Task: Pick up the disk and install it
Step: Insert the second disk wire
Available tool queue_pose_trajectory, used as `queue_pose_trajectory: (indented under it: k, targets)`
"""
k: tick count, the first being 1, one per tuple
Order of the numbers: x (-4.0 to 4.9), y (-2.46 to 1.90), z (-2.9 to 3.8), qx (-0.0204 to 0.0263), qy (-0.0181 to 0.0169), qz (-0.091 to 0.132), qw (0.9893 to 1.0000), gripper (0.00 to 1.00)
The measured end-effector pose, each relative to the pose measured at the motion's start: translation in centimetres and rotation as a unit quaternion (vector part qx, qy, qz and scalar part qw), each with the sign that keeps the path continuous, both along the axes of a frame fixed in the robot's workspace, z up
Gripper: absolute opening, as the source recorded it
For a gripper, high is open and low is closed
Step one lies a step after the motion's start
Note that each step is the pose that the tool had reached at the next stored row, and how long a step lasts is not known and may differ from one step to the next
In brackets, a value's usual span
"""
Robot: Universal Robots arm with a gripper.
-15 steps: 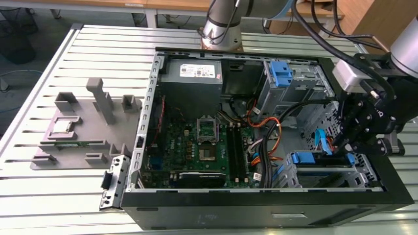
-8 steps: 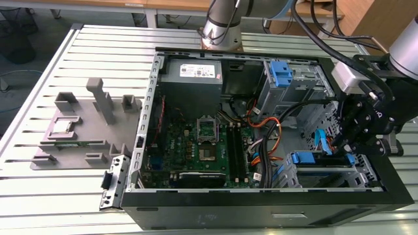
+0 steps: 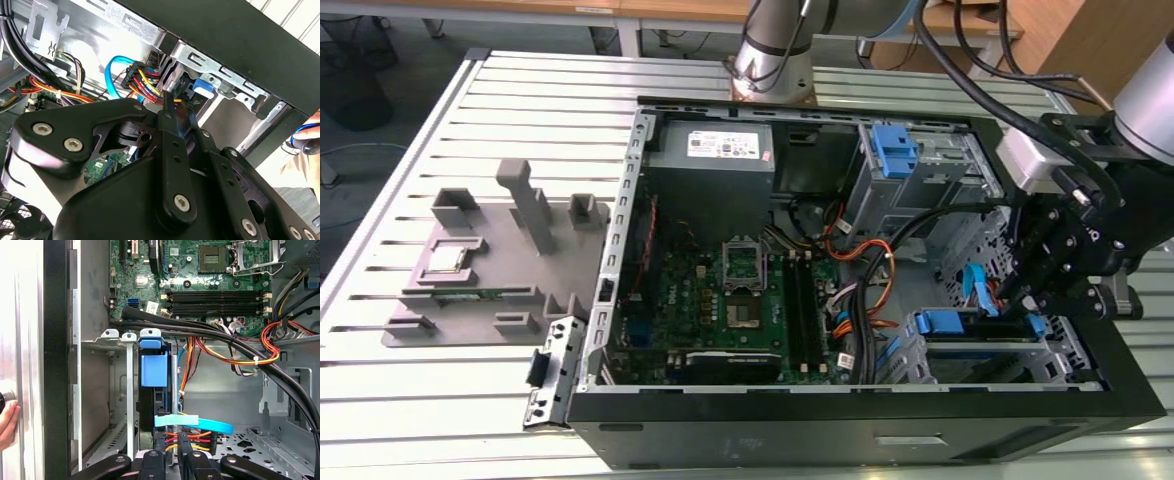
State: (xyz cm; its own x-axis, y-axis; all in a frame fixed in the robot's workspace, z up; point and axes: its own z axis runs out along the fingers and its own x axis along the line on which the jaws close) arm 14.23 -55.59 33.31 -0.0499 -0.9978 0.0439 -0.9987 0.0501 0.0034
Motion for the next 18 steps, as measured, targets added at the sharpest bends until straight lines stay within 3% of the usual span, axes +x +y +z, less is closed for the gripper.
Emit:
queue_pose_trajectory:
  k: [8, 18]
  targets:
    - [0.00, 0.00, 0.06, 0.0003, 0.0000, 0.000, 1.0000, 0.24]
    - [0.00, 0.00, 1.77, 0.0001, 0.0000, 0.000, 1.0000, 0.24]
